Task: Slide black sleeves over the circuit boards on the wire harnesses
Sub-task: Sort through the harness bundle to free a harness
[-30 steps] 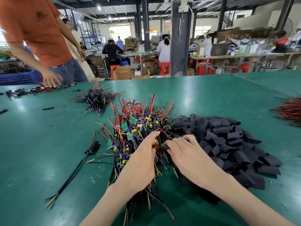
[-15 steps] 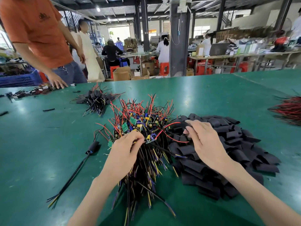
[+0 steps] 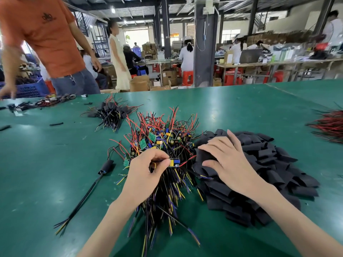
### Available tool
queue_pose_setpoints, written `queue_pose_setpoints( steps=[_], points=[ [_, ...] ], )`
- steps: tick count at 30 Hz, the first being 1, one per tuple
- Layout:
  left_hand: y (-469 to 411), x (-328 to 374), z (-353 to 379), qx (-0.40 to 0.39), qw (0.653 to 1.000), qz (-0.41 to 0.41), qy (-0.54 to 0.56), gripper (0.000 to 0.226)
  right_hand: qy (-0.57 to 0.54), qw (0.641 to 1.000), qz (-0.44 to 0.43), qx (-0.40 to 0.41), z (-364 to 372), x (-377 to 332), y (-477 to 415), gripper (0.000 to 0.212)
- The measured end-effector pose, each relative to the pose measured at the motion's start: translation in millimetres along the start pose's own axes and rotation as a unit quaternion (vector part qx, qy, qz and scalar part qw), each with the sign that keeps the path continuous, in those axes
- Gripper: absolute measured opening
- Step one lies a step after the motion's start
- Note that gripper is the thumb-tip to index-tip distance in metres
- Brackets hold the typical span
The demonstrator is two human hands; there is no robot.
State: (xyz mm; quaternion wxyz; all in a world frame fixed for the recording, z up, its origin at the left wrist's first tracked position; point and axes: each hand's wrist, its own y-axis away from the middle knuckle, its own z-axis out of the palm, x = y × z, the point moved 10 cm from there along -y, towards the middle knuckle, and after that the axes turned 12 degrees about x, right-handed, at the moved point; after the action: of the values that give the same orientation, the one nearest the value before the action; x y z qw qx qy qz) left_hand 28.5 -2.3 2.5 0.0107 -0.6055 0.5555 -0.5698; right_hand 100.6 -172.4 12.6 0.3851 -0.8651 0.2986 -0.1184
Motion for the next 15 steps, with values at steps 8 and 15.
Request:
queue_pose_setpoints(
  steps=[8, 15],
  points=[
    [8, 10, 2, 0.052, 0.998, 0.011, 0.026, 0.010, -0.082, 0.996, -0.012, -0.021, 7, -30, 7, 0.037],
    [8, 10, 1, 0.059, 0.998, 0.004, 0.033, 0.009, -0.096, 0.994, 0.008, -0.042, 12, -30, 9, 0.037]
  ],
)
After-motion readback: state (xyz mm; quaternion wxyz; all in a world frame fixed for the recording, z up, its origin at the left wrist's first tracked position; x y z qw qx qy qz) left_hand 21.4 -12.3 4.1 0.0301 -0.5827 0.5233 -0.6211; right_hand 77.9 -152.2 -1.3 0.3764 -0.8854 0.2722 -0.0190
